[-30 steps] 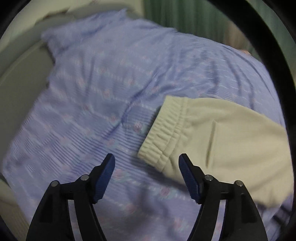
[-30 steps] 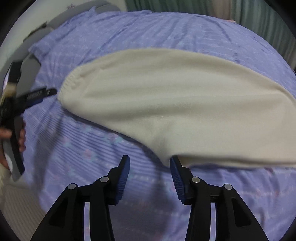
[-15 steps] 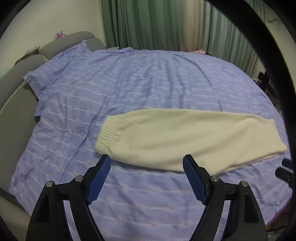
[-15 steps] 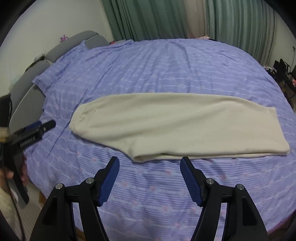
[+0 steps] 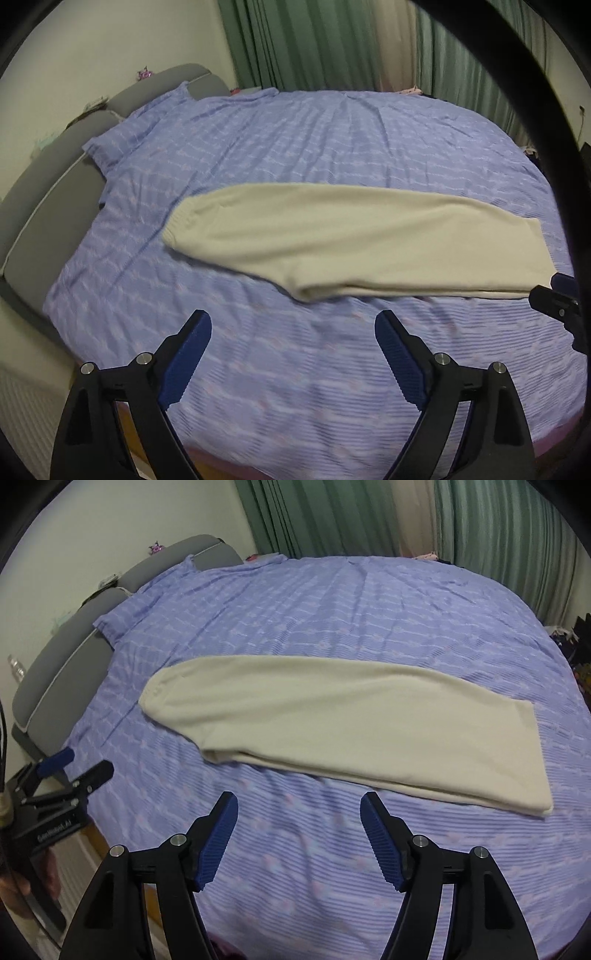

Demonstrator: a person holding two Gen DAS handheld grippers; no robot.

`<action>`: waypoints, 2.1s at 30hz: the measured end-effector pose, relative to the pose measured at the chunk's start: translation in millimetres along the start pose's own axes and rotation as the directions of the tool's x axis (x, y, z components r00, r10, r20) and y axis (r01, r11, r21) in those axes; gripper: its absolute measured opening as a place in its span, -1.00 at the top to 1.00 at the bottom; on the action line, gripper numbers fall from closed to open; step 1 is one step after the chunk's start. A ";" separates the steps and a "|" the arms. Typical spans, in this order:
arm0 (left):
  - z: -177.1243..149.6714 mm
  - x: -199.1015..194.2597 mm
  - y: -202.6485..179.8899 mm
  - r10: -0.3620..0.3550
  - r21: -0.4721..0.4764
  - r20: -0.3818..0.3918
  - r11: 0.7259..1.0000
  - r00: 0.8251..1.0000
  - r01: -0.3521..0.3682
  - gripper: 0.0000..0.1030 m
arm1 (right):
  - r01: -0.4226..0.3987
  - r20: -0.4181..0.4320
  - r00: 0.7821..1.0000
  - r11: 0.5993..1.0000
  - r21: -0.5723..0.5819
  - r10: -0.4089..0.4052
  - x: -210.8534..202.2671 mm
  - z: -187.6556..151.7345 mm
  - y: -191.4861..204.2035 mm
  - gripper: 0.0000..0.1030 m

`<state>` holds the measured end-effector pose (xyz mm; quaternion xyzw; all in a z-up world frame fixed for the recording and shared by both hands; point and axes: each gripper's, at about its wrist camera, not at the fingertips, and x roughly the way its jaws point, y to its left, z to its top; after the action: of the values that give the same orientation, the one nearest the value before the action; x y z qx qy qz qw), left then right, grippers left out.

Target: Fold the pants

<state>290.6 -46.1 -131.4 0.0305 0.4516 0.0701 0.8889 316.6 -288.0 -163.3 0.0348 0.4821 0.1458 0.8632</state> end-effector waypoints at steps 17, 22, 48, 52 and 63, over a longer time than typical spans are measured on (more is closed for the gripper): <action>2.2 38.1 -191.0 -0.094 0.210 -0.016 0.973 0.995 0.095 -0.77 | 0.079 0.008 0.997 0.965 0.250 -0.083 -6.4 -48.9 -183.7 -0.35; 3.7 71.4 -259.5 -0.111 0.273 -0.062 0.954 0.992 0.124 -0.77 | 0.106 0.002 0.994 0.939 0.327 -0.113 4.8 -59.8 -255.9 -0.35; 15.6 141.5 -417.0 -0.165 0.294 -0.120 0.936 0.979 0.194 -0.76 | -0.027 -0.014 0.999 0.859 0.511 0.040 99.5 -62.7 -412.9 0.24; 16.1 144.4 -420.7 -0.159 0.282 -0.138 0.940 0.978 0.193 -0.76 | -0.022 -0.036 0.998 0.891 0.454 0.043 105.0 -58.2 -407.3 0.76; 17.4 135.5 -434.5 -0.183 0.285 -0.145 0.933 0.972 0.218 -0.76 | 0.078 0.011 0.996 0.927 0.368 -0.089 64.8 -40.4 -420.7 0.90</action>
<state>425.7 -454.7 -280.5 0.1143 0.5087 -0.0885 0.8487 406.2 -674.5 -322.6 0.1769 0.4901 0.0159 0.8534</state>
